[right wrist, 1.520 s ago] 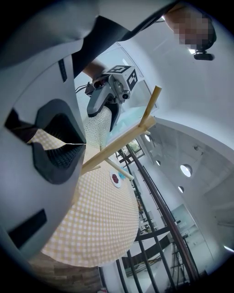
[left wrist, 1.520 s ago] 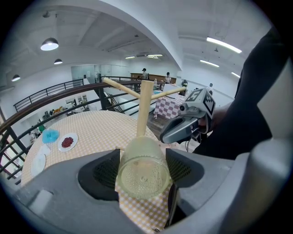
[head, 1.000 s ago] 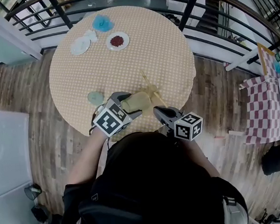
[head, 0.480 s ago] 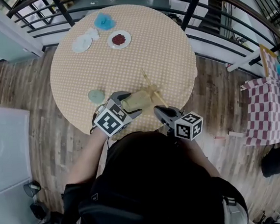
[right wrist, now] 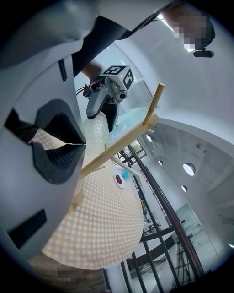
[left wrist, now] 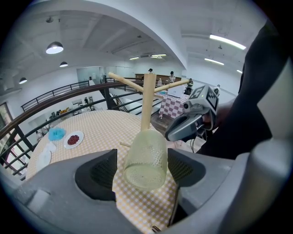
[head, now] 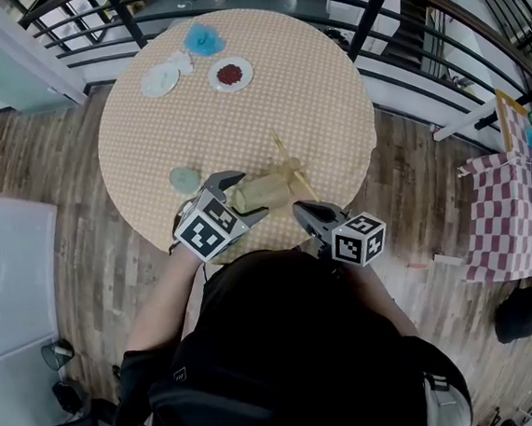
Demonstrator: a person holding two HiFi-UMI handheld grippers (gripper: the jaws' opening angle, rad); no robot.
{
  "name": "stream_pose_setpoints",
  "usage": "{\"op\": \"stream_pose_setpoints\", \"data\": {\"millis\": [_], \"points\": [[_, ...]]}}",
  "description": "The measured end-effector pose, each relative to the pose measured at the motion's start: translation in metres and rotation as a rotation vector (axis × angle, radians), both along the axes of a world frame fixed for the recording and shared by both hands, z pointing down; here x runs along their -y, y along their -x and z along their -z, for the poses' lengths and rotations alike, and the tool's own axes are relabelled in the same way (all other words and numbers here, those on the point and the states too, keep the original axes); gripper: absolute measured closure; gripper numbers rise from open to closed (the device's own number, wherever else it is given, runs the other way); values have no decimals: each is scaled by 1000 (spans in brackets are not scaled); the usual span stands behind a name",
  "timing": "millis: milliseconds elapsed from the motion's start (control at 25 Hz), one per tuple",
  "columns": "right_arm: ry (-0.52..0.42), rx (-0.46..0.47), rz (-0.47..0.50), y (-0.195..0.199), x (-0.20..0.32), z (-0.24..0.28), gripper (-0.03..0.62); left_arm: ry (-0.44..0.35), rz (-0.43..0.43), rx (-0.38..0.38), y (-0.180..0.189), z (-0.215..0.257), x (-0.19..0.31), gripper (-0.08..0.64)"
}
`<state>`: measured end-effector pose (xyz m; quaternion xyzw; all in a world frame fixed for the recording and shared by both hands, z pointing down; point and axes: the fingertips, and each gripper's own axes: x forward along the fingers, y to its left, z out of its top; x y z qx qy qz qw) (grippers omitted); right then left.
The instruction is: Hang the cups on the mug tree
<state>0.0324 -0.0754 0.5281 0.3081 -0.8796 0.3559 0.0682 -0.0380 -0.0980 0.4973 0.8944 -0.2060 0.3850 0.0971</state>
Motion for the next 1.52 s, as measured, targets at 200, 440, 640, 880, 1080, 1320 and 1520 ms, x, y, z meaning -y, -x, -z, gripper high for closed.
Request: {"op": "stream_pose_setpoints", "data": {"millis": [200,440,640,880,1080,1320,1520], "points": [[0,-3,25,5,-3,0,577,-8,36,-12,12,2,-2,229],[0,-5,77,12,-13,1,577,-18,65,-18,21,14,-14,229],[11,-3,114,10,-26,-5,577,-15,156,-101,36,32,-24,229],[2,-19,197,12,-44,-11,577,17,311,-205,44,44,-46,283],[-31,-22,302,33,-64,-3,577,33,421,-319,50,43,-71,525],[-94,-61,354,72,-75,11,577,-86,410,-423,79,65,-89,552],[-132,-50,294,125,-72,32,577,-119,416,-506,133,64,-90,552]]}}
